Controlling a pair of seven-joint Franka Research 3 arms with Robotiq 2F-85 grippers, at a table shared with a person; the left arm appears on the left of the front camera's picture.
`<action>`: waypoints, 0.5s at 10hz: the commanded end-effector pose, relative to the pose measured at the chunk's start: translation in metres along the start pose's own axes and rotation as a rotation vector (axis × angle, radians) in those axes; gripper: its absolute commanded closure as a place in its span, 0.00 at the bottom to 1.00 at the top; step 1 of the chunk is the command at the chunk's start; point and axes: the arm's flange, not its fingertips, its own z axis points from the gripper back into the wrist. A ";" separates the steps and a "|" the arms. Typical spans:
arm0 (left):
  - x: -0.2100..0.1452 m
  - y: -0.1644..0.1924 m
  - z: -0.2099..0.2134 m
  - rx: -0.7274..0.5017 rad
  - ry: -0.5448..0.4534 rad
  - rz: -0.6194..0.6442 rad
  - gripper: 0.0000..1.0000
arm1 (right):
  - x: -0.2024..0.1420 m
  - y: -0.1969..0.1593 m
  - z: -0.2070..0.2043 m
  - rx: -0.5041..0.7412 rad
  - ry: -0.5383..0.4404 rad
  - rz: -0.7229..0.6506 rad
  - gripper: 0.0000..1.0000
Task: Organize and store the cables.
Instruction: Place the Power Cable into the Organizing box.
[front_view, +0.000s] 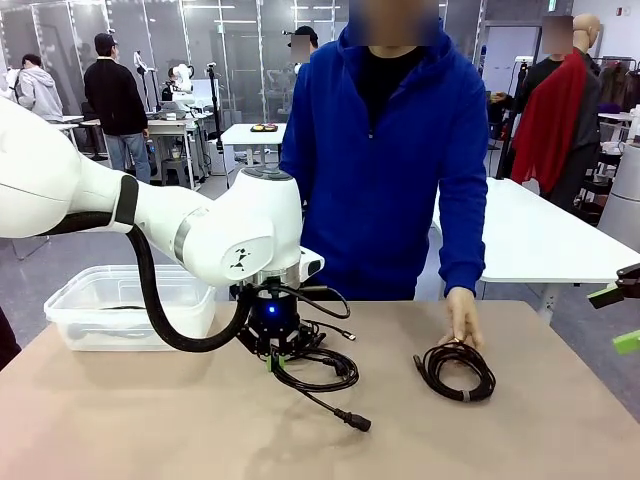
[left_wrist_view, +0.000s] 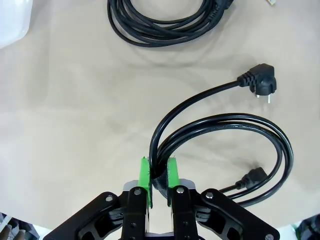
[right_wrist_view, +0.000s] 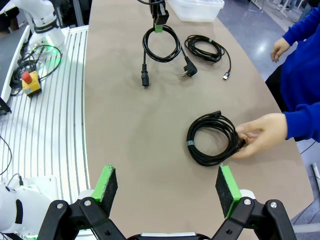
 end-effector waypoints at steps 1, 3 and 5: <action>-0.001 0.000 0.001 0.002 0.000 -0.001 0.97 | -0.001 0.001 -0.001 -0.001 -0.006 0.002 0.00; -0.001 0.000 0.001 0.002 0.000 -0.001 0.97 | -0.001 0.001 -0.001 -0.001 -0.006 0.002 0.00; -0.001 -0.001 0.000 0.000 0.001 -0.001 0.85 | -0.001 0.001 -0.001 -0.001 -0.006 0.002 0.00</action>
